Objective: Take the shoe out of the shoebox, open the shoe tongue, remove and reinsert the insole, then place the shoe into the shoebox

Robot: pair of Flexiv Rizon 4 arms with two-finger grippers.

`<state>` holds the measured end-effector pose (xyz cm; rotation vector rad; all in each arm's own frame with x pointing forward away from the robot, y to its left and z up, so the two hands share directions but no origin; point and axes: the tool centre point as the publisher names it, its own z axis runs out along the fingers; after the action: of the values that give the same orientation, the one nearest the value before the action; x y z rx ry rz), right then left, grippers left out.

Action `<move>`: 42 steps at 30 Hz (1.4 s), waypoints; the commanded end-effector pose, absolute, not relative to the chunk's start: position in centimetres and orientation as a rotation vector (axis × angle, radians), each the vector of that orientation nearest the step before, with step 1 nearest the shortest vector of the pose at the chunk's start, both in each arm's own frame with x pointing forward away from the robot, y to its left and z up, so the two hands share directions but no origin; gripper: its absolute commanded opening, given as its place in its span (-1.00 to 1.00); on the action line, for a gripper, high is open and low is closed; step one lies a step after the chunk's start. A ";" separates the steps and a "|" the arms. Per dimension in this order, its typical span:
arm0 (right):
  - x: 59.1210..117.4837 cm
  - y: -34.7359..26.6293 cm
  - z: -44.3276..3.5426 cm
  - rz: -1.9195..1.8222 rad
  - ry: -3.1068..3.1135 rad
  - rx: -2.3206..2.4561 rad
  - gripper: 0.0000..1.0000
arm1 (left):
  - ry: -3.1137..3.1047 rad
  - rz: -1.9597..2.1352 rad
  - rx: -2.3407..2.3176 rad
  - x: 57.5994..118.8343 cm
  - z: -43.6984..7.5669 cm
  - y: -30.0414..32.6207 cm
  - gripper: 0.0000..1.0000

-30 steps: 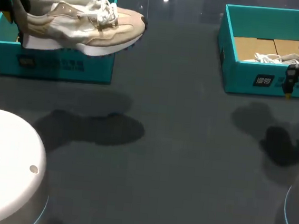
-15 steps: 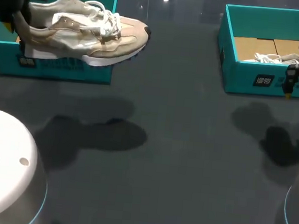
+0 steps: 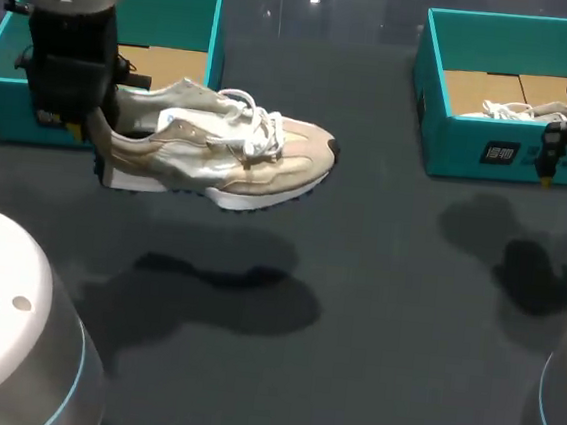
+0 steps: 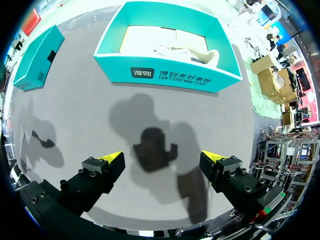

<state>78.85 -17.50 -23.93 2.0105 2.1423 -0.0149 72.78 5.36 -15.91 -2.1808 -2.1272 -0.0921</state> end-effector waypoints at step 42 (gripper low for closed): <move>78.8 -17.5 -24.0 -0.015 2.140 2.011 1.00 | -2.052 -0.129 -2.253 69.8 -26.2 -4.3 -1.00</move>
<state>78.84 -17.51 -23.94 2.0107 2.1422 -0.0149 69.87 -3.57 -24.95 -2.2285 -2.0574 -0.1241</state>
